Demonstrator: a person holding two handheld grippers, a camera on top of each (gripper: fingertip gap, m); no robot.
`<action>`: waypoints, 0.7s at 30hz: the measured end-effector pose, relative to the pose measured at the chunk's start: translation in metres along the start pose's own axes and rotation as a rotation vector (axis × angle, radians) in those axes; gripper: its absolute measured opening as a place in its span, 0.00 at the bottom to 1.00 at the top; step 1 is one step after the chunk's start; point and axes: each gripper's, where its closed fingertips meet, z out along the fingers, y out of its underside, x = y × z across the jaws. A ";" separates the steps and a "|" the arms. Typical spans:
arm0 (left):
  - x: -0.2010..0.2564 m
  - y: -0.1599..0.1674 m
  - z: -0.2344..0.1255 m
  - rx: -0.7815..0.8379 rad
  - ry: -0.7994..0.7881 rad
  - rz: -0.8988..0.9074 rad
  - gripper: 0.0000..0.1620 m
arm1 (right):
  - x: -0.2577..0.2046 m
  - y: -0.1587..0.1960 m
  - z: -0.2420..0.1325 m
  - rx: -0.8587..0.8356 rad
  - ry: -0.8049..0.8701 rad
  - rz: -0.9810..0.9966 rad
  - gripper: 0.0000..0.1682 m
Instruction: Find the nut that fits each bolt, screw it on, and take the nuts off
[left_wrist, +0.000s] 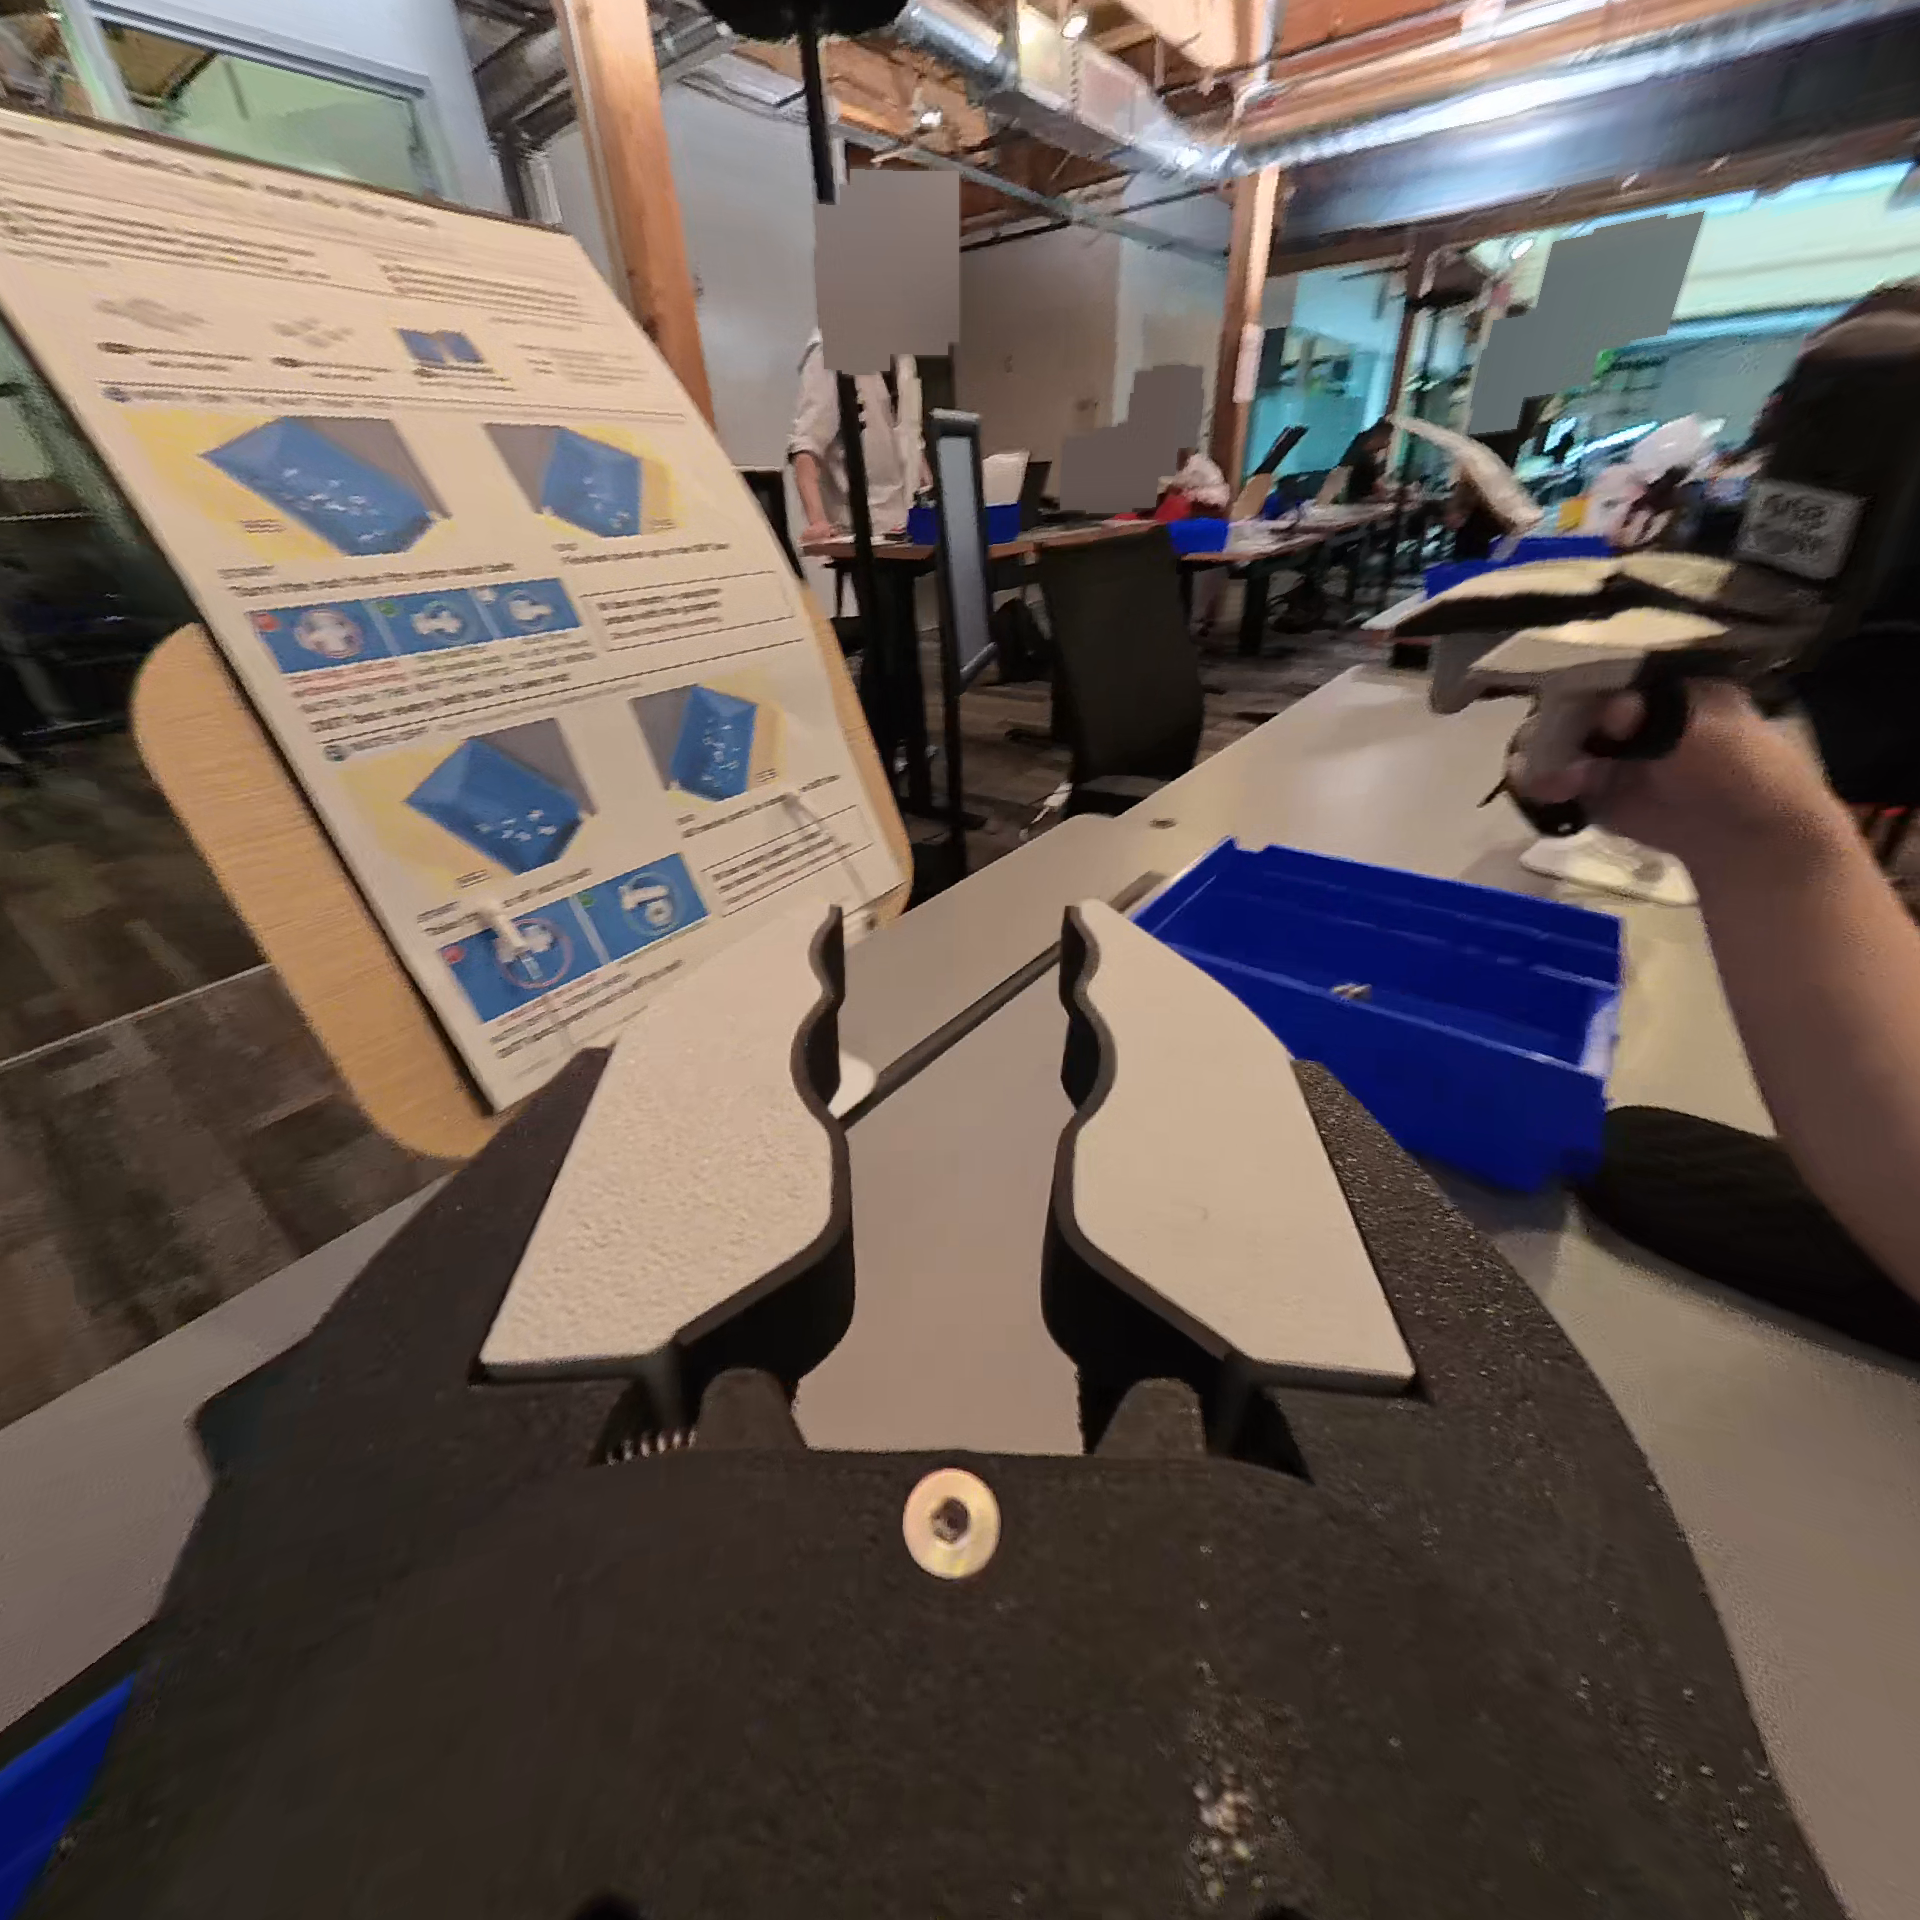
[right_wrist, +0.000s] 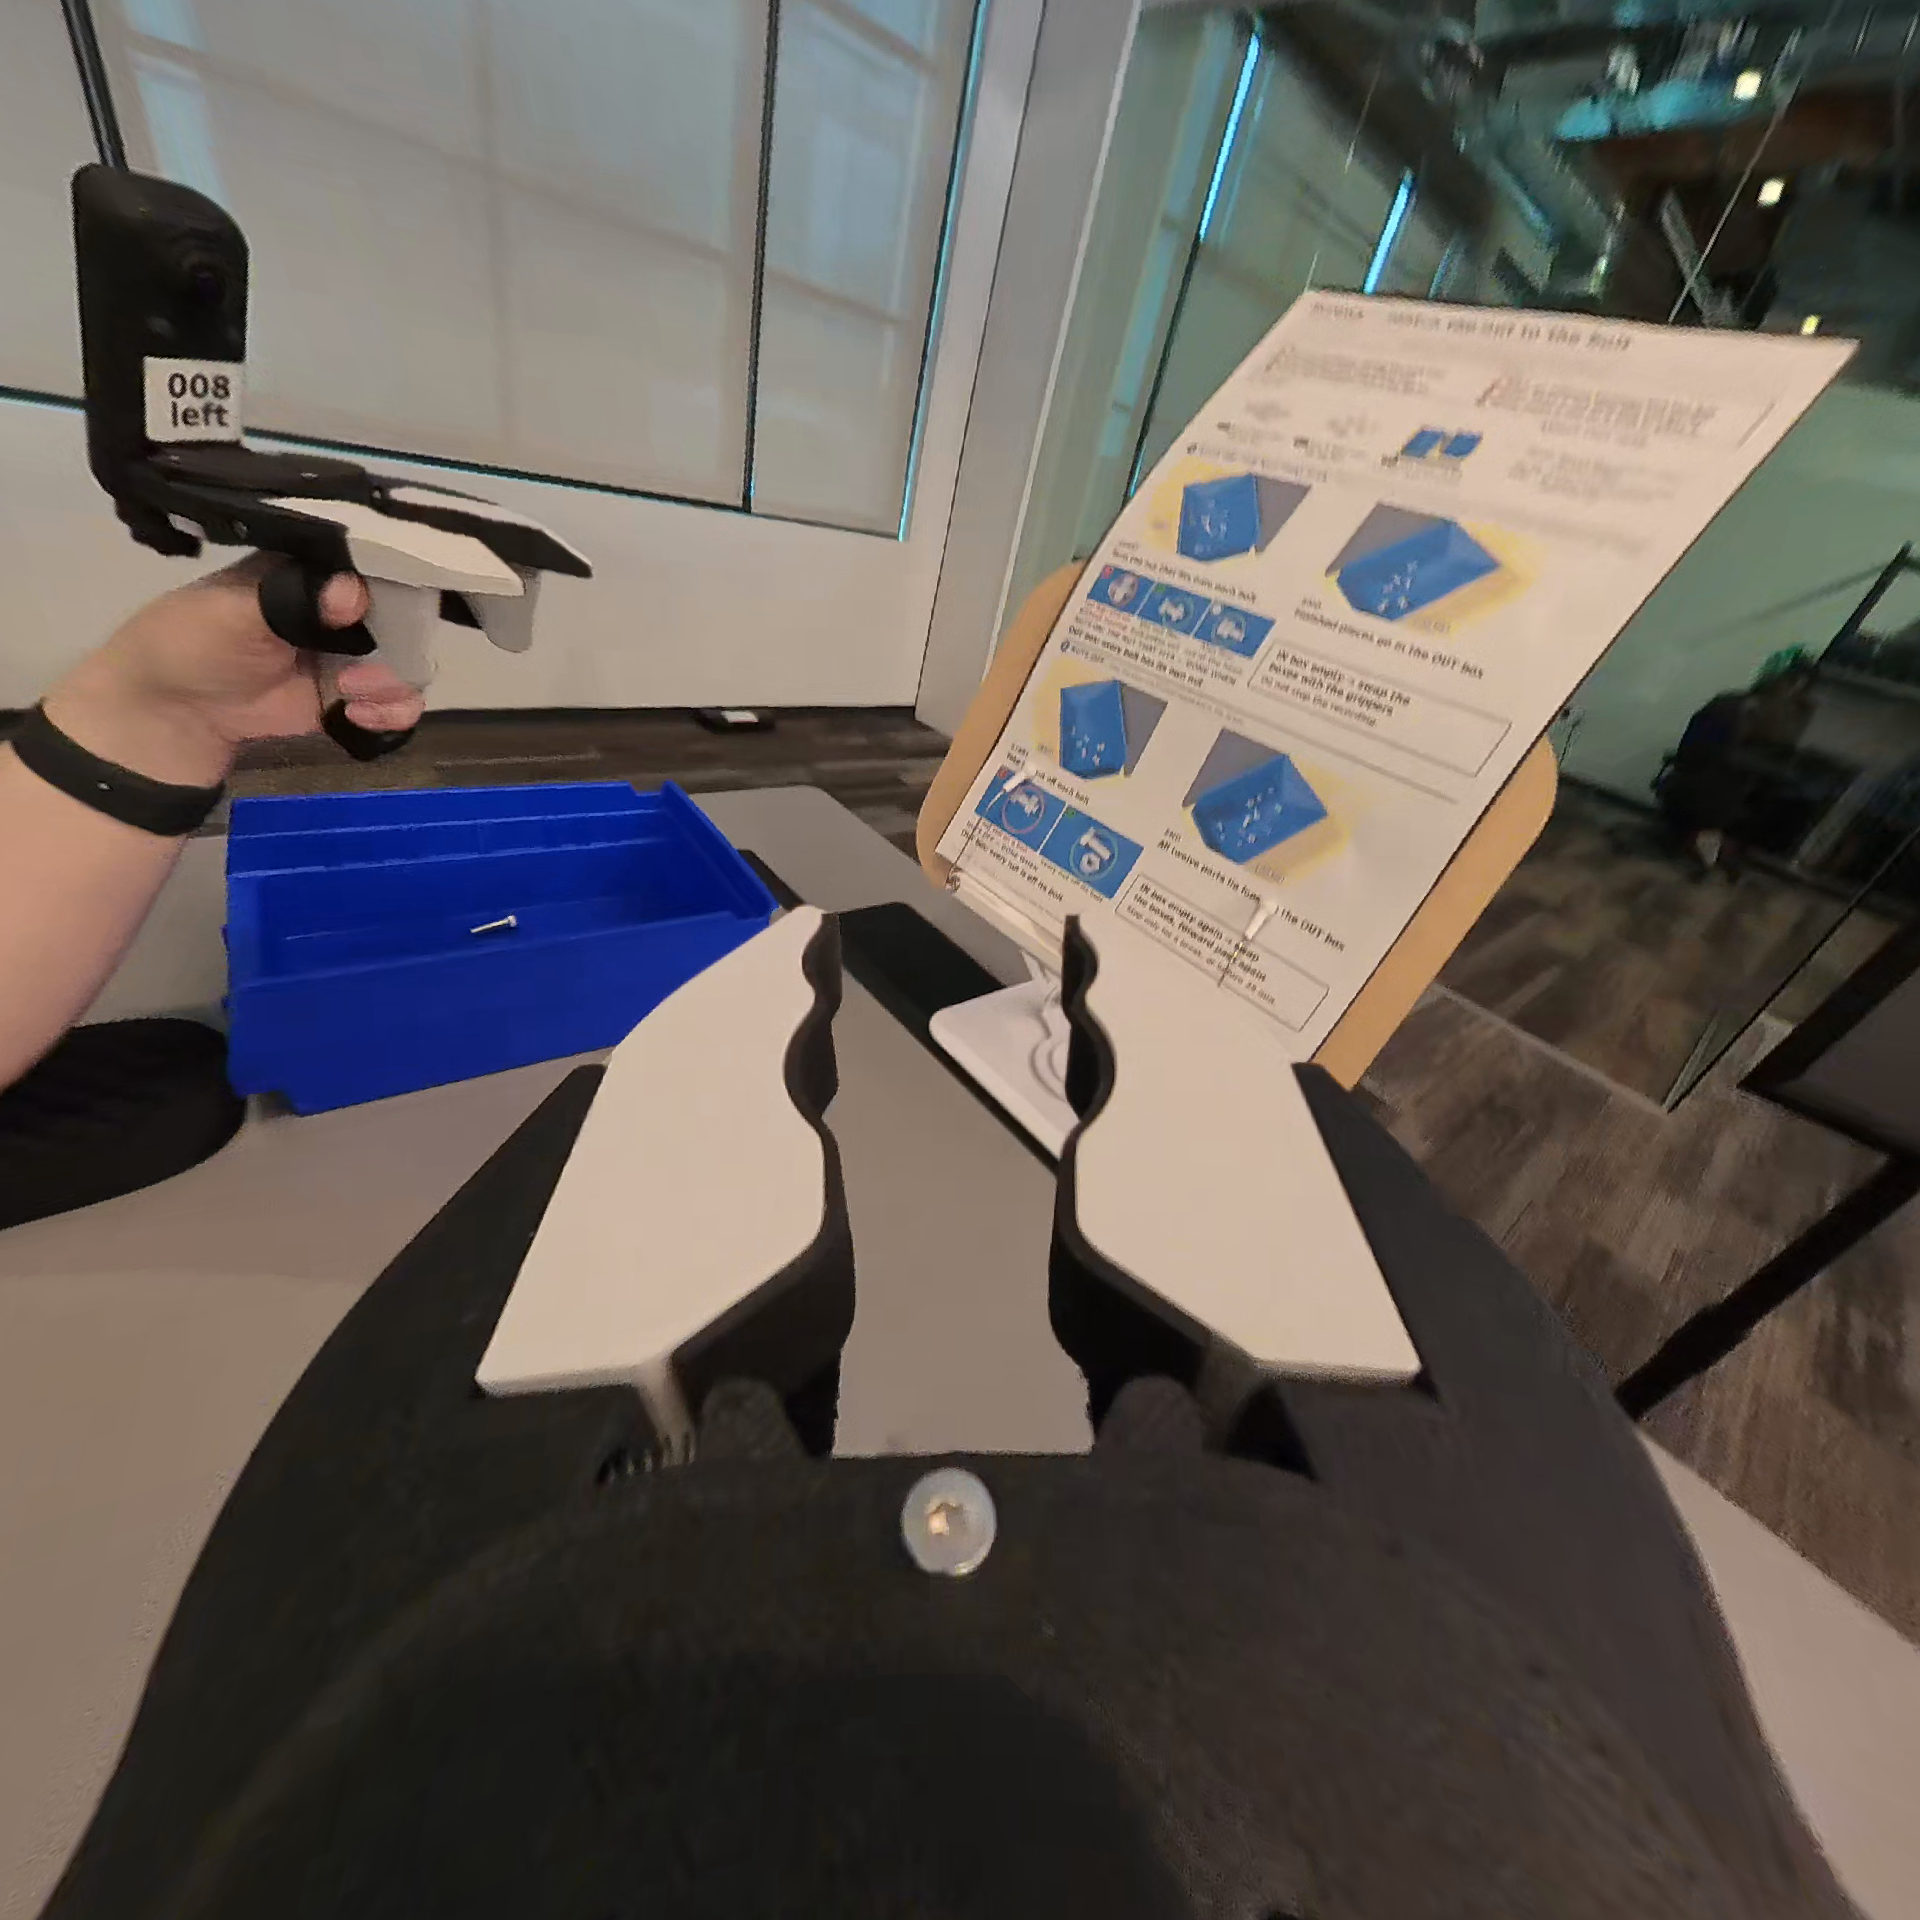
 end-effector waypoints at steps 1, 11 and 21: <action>-0.006 0.004 -0.004 -0.034 -0.031 0.016 0.25 | -0.001 0.001 0.001 0.013 -0.002 -0.016 0.25; -0.027 0.072 -0.054 -0.483 -0.044 0.131 0.17 | 0.012 0.021 0.005 -0.012 -0.030 0.069 0.25; -0.065 0.204 -0.112 -1.065 -0.017 0.274 0.17 | 0.023 0.034 0.008 -0.058 0.005 0.068 0.25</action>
